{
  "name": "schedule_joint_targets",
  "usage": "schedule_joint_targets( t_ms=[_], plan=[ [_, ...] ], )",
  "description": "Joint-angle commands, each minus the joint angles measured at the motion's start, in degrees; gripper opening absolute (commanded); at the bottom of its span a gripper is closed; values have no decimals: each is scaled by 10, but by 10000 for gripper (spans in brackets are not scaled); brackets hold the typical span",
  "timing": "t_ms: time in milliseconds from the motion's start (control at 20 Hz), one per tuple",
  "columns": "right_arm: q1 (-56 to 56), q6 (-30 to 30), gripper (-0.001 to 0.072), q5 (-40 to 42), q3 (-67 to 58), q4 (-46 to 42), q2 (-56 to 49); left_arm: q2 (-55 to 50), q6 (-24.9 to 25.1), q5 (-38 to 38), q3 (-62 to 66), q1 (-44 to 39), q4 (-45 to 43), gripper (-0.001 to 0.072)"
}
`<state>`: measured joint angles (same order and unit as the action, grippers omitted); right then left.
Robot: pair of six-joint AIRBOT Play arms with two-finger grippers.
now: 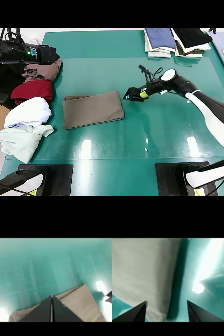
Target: Fold the shirts.
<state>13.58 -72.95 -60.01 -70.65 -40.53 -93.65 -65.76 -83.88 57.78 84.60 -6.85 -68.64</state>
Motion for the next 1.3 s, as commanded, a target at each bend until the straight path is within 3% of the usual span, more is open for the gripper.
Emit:
schedule_joint_targets(
  t_ms=[0, 150, 250, 300, 350, 400, 600, 800, 1250],
  plan=[
    [12, 26, 579, 0, 2, 94, -64, 0, 4, -2, 0, -3, 1, 25],
    [75, 26, 571, 3, -68, 113, -128, 0, 3, -2, 0, -3, 2, 25],
    [113, 26, 391, 16, -116, 115, -158, 0, 3, -1, 0, -3, 4, 25],
    [127, 27, 264, 22, -136, 114, -168, 0, 3, 1, 0, -3, 13, 24],
    [138, 30, 70, 29, -153, 105, -174, 0, 3, 2, 0, -3, 31, 24],
    [143, 30, 13, 40, -163, 91, -173, 0, 3, 2, 0, -5, 41, 24],
    [106, 29, 12, 35, -171, 9, -125, 0, 3, 2, 0, -38, 42, 24],
    [-7, 2, 12, -18, -159, -85, -34, 0, 4, 2, 0, -96, 33, 24],
    [-445, -3, 12, 14, 71, -196, 250, 0, -2, -2, 0, -125, 27, 24]
  ],
)
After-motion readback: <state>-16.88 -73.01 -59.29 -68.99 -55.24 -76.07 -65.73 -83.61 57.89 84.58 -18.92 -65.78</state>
